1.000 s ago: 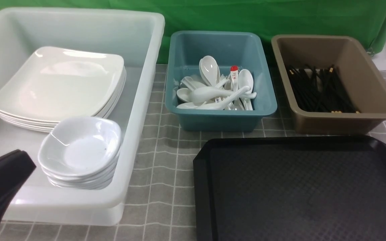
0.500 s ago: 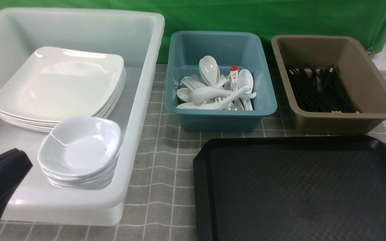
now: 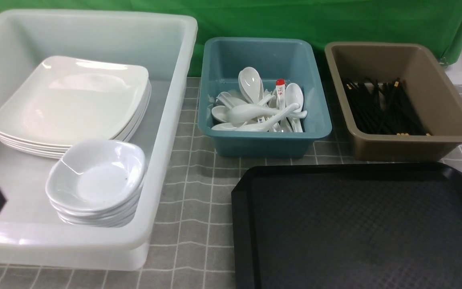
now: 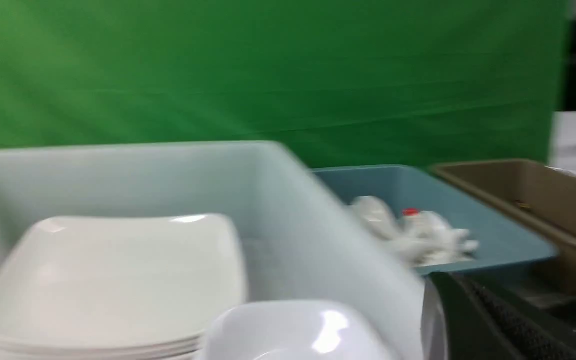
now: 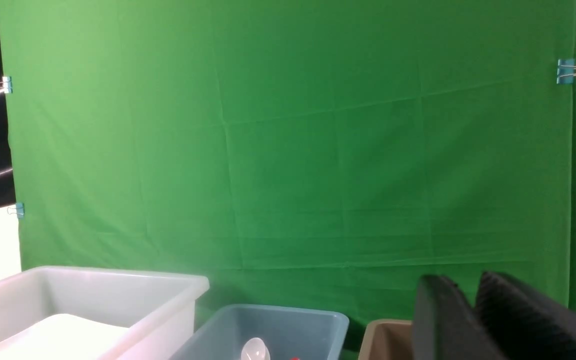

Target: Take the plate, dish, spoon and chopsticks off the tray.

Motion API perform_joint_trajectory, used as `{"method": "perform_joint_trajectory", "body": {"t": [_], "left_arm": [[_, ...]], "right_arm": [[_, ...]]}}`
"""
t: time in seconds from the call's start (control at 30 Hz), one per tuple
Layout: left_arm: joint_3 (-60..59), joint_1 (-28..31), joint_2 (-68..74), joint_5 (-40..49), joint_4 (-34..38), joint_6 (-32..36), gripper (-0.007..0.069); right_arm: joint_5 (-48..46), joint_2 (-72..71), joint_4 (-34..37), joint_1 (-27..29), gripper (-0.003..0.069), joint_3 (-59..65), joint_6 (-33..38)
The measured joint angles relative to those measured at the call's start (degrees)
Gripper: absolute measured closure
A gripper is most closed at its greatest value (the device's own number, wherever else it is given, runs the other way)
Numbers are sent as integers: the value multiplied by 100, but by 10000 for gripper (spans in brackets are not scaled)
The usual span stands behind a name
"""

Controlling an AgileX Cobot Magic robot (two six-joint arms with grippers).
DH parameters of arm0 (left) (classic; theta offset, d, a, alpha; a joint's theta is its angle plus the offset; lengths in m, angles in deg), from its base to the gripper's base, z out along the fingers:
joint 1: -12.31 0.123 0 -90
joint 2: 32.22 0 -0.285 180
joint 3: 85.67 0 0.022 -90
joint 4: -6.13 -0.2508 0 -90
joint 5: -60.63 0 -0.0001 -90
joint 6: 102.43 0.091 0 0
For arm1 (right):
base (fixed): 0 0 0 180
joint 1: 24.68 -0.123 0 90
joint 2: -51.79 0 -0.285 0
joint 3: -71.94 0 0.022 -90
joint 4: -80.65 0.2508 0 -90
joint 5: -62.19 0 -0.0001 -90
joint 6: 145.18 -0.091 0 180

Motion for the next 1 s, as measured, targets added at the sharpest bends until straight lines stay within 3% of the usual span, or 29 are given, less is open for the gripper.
{"method": "perform_joint_trajectory", "body": {"t": [0.13,0.23,0.4,1.0], "left_arm": [[-684,1002,-669,-14,275,74,620],[-933,1377,-756,135,371,74,620],[-957,1448,-770,784,388,133,620],[-957,1448,-770,835,388,206,620]], "right_arm": [[0,0,0,0,504,0,0],[6,0,0,0,497,0,0],[1,0,0,0,487,6,0],[1,0,0,0,445,6,0]]}}
